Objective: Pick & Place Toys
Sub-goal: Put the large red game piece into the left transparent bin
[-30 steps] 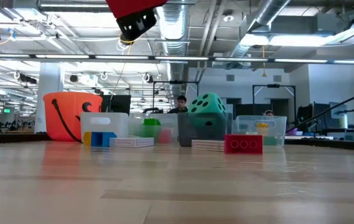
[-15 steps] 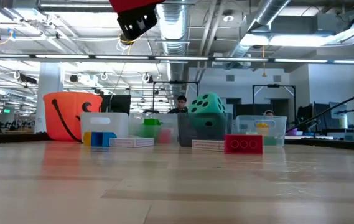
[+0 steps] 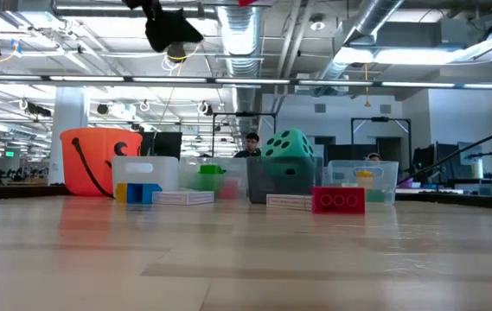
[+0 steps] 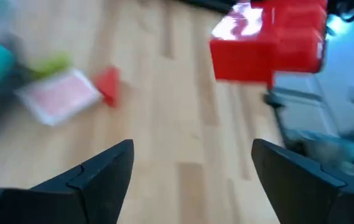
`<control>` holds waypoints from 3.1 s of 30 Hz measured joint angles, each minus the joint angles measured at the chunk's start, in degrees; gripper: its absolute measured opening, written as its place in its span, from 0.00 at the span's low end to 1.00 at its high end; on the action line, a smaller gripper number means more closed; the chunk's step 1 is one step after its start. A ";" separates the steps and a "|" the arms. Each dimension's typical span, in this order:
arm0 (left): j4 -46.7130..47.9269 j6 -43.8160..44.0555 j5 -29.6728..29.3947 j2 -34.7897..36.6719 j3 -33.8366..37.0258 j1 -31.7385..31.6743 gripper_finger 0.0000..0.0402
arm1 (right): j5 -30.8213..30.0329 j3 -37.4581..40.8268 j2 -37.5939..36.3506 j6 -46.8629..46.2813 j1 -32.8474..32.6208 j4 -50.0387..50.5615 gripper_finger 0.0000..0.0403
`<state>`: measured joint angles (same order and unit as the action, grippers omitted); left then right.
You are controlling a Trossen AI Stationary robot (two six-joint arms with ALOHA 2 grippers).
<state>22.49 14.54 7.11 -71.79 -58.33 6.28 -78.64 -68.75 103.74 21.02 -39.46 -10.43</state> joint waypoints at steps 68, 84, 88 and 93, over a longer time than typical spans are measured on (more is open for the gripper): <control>-4.75 -24.79 -27.93 -9.88 0.00 7.06 0.80 | 33.26 0.02 -5.00 -17.78 18.47 9.71 0.34; -3.57 -25.70 -29.33 -6.99 0.04 7.02 0.31 | 34.53 -0.07 -5.09 -17.78 18.35 9.36 0.37; 0.01 -26.19 -34.28 -6.83 -0.08 6.84 0.31 | 34.43 -0.02 -5.07 -18.24 18.15 8.80 0.47; 8.33 -26.09 -43.83 -6.52 0.05 3.70 0.31 | 33.25 -0.02 -5.09 -18.43 17.74 8.08 0.58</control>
<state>30.82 -11.54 -36.72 -78.31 -58.27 9.99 -45.39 -68.77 98.65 2.59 -21.72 -2.35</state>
